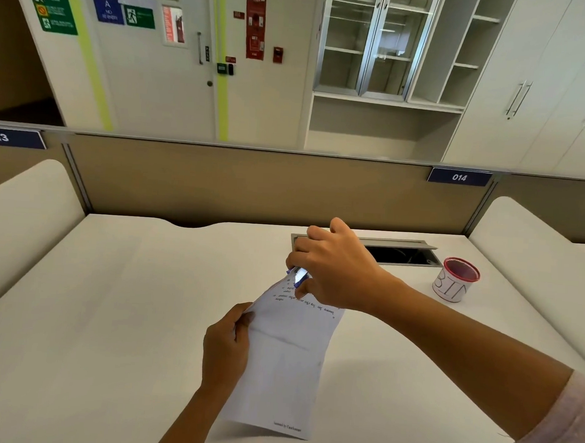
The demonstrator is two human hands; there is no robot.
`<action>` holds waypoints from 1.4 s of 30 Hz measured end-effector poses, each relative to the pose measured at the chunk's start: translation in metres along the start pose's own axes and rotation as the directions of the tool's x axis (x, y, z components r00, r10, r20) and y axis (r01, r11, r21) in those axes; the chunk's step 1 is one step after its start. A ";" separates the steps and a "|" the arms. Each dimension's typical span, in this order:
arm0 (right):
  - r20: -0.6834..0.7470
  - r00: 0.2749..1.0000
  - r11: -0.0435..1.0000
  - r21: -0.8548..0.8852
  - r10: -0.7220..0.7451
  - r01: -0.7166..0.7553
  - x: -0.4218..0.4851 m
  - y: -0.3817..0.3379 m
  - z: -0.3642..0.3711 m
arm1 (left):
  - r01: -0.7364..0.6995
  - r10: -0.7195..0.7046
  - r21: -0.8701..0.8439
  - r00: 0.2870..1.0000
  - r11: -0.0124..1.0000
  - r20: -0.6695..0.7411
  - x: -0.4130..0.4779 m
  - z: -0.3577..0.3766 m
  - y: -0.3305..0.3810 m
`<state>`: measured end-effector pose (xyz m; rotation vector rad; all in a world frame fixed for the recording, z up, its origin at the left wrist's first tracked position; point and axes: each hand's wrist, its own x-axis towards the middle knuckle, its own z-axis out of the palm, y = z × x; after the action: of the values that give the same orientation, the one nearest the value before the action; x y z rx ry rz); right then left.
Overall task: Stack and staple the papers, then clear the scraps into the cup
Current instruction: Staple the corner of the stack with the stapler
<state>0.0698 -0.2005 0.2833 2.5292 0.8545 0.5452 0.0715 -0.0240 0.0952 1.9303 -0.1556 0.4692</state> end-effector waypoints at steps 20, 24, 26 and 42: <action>-0.158 0.985 0.996 -0.046 0.071 -0.080 -0.007 0.000 0.044 | -0.001 0.001 0.011 1.000 1.000 -0.003 0.001 -0.003 0.005; -0.204 0.976 0.997 -0.011 0.073 -0.077 -0.010 0.000 0.052 | 0.003 -0.003 0.025 1.000 1.000 0.001 0.005 -0.006 0.004; -0.208 0.976 0.997 -0.003 0.070 -0.072 -0.010 0.001 0.054 | 0.004 -0.004 0.039 1.000 0.999 0.001 0.006 -0.006 0.003; -0.080 0.924 0.852 0.424 0.373 -0.307 -0.012 0.016 0.054 | 0.018 -0.018 0.005 1.000 1.000 0.020 0.006 -0.001 -0.001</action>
<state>0.0948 -0.2335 0.2429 3.0872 0.6161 0.7578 0.0766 -0.0219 0.0967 1.9398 -0.1504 0.4387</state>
